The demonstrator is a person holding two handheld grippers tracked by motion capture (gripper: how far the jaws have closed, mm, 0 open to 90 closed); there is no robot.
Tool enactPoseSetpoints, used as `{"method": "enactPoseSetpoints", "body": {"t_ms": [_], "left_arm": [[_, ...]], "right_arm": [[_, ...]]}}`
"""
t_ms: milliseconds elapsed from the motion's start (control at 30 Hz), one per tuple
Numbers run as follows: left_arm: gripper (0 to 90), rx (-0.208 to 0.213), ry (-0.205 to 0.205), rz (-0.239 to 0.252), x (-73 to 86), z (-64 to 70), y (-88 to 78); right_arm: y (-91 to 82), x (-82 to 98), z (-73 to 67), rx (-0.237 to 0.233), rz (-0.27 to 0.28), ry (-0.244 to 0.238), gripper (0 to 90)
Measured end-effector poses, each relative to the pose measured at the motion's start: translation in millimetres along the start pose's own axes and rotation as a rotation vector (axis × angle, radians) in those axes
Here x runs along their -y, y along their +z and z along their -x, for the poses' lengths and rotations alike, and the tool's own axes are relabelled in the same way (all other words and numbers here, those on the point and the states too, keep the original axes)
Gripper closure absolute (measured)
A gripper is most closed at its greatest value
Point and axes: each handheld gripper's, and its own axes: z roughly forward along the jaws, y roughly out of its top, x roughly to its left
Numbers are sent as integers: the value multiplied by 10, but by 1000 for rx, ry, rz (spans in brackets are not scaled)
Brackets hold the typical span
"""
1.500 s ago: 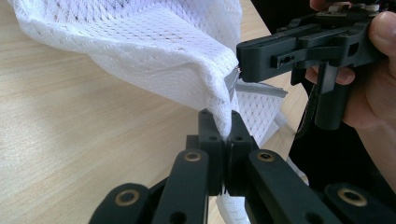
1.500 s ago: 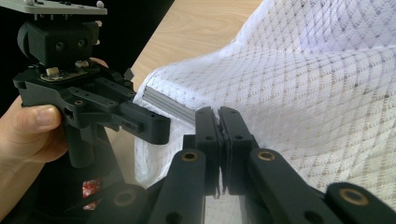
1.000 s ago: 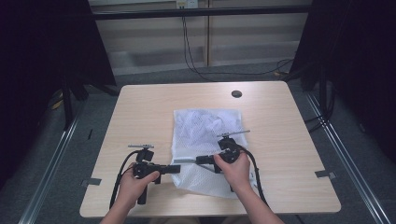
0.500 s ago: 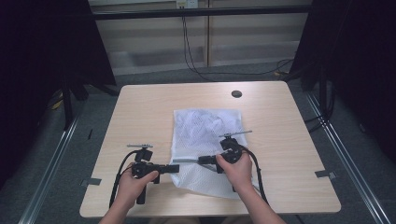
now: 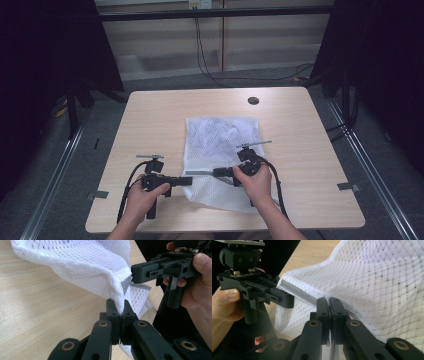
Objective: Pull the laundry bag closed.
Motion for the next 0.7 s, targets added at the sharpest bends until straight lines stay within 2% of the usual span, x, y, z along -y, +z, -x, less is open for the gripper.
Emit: {"method": "enactPoseSetpoints", "body": {"t_ms": [33, 100, 333, 533, 567, 600, 700], "left_arm": [[886, -3, 2, 1, -1, -6, -6], [886, 7, -19, 12, 2, -4, -11], [886, 0, -2, 1, -1, -6, -7], [886, -1, -13, 11, 0, -12, -25], [886, -7, -1, 5, -1, -19, -26], [886, 0, -14, 6, 3, -9, -18], [886, -2, -7, 4, 0, -9, -12]], "right_arm": [[-5, 1, 2, 11, -3, -4, 873], [-19, 6, 20, 7, 1, 3, 873], [-45, 9, 40, 6, 3, 6, 874], [-65, 15, 62, 16, 2, 9, 873], [-71, 15, 68, 16, 4, 11, 873], [-76, 14, 70, 12, 4, 17, 873], [-86, 12, 69, 18, 6, 10, 873]]}}
